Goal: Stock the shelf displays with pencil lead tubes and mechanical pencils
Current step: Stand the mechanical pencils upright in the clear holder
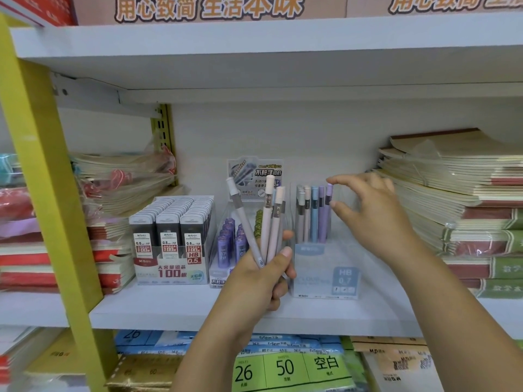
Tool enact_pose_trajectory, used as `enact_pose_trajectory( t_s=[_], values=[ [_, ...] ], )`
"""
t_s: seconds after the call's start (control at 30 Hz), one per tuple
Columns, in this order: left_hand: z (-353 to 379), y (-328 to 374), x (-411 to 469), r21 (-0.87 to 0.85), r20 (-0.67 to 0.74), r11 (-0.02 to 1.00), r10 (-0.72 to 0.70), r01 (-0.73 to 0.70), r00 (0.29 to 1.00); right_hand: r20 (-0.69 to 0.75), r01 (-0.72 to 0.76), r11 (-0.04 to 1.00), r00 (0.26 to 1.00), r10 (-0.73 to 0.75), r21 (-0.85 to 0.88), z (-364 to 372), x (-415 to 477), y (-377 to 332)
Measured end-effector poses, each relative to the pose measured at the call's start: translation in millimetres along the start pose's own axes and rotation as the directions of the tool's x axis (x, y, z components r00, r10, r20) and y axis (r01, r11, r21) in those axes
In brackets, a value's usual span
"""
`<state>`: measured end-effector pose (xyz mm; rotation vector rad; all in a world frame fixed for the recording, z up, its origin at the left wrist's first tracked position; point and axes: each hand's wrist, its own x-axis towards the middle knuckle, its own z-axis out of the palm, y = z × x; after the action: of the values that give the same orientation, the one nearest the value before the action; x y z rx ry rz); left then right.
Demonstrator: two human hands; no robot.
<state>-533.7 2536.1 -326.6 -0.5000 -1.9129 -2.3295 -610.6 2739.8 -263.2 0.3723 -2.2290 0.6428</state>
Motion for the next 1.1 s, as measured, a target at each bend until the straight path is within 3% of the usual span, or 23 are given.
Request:
enact_pose_trajectory(
  t_s=[0.23, 0.33, 0.43, 0.5, 0.6, 0.73, 0.83, 0.93, 1.1],
  values=[
    [0, 0, 0, -0.004, 0.004, 1.0, -0.006, 0.006, 1.0, 0.242, -0.166, 0.986, 0.957, 0.159, 0.005, 1, -1, 0],
    [-1, 2, -1, -0.007, 0.001, 1.0, -0.009, 0.009, 1.0, 0.13, -0.138, 0.984, 0.984, 0.123, 0.111, -4, -5, -8],
    [-4, 7, -5, -0.025, 0.026, 1.0, -0.005, 0.005, 1.0, -0.063, 0.027, 0.986, 0.998, -0.017, 0.162, -20, -9, -24],
    [-4, 10, -7, -0.03, 0.068, 1.0, 0.003, -0.001, 0.998, -0.007, 0.041, 0.934, 0.999, -0.041, 0.355, -29, -12, -42],
    [0, 14, -10, -0.025, 0.142, 1.0, 0.003, 0.001, 0.99, 0.246, -0.1, 0.733, 0.965, -0.095, 0.673, -33, -22, -68],
    [7, 14, -13, -0.006, 0.181, 1.0, -0.018, 0.02, 0.983, 0.289, -0.195, 0.632, 0.956, -0.047, 0.75, -26, -29, -76],
    [7, 12, -14, -0.003, 0.161, 1.0, -0.023, 0.023, 0.987, 0.21, -0.211, 0.567, 0.975, 0.068, 0.796, -28, -26, -69],
    [3, 10, -12, -0.021, 0.102, 0.999, -0.038, 0.04, 0.994, 0.039, -0.119, 0.543, 0.987, 0.156, 0.831, -37, -18, -57],
    [0, 8, -9, -0.006, 0.046, 0.999, -0.032, 0.032, 0.998, -0.153, 0.045, 0.633, 0.981, 0.117, 0.773, -49, -13, -39]
  ],
)
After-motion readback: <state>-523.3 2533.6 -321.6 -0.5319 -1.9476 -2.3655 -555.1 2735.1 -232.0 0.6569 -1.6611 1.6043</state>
